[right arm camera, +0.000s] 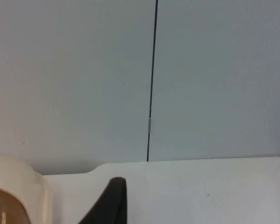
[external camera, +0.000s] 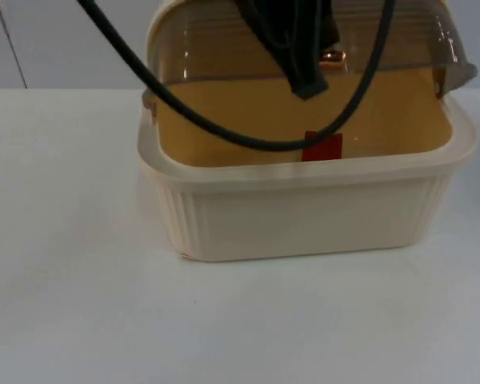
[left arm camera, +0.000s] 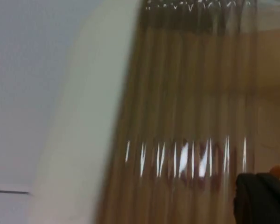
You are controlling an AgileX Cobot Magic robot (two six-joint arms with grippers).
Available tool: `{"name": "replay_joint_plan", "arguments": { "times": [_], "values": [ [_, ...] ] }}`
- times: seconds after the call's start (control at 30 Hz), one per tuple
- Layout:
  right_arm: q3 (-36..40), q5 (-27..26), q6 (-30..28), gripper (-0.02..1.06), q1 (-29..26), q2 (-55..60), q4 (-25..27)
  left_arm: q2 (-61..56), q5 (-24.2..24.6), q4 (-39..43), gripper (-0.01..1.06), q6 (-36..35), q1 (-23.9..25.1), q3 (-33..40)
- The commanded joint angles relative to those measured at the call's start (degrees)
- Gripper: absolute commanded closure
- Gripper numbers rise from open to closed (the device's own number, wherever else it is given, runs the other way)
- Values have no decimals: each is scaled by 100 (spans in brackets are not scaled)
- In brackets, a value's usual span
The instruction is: Open the box lid with the left hand, place the block into the box with the right hand, then close the box lid with the left hand.
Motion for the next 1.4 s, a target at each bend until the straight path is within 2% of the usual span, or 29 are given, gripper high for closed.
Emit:
{"name": "replay_joint_plan", "arguments": {
  "times": [0.0, 0.1, 0.13, 0.23, 0.33, 0.43, 0.7, 0.77, 0.83, 0.87, 0.93, 1.03, 1.07, 1.13, 1.23, 1.27, 1.3, 1.37],
  "values": [
    [-30, -67, 39, -1, 28, 1, -58, 2, -64, 354, 105, -242, -63, 421],
    [-30, -67, 39, -1, 28, 1, -58, -153, -481, 435, 105, -395, -154, 856],
    [-30, -67, 39, -1, 28, 1, -58, -153, -481, 435, 105, -395, -154, 856],
    [-30, -57, 39, -1, 28, 1, -58, -355, -1126, 469, 105, -493, -242, 1461],
    [-30, -45, 39, -1, 28, -42, -58, -482, -1417, 432, 105, -493, -298, 1744],
    [-30, -6, 39, -1, 28, -38, -58, -631, -1469, 278, 105, -493, -298, 1781],
    [-30, 63, 39, -1, 28, -38, -58, -1864, -1554, -996, 105, -493, -285, 1768],
    [-30, 75, 39, -1, 28, -38, -34, -2317, -1553, -1341, 105, -493, -112, 1768],
    [-30, 75, 39, -1, 28, -38, -23, -2807, -1553, -1369, 105, -546, 207, 1768],
    [-30, 75, 39, -1, 28, -38, -23, -2807, -1553, -1369, 105, -546, 207, 1768],
    [-30, 75, 39, -1, 28, -38, -22, -3234, -1582, -1380, 105, -865, 626, 1768],
    [-30, 63, 39, -1, 28, -38, -23, -3756, -1649, -1776, 105, -1609, 1567, 1768],
    [-30, 63, 39, -1, 28, -38, -23, -3756, -1649, -1776, 105, -1609, 1567, 1768],
    [-30, 63, 39, -1, 28, -38, -11, -4005, -1604, -2163, 105, -2003, 2165, 1768],
    [-30, 102, 39, -1, 28, -38, -11, -4276, -1120, -2284, 105, -2124, 2839, 1768],
    [-30, 102, 39, -1, 28, -38, -11, -4276, -1120, -2284, 105, -2124, 2839, 1768],
    [-30, 111, 48, -1, 28, -38, -11, -4342, -974, -2297, 105, -2124, 3118, 1768],
    [-30, 141, 88, -1, 28, -38, 0, -4369, -901, -2307, 105, -2124, 3324, 1768]
  ]
}}
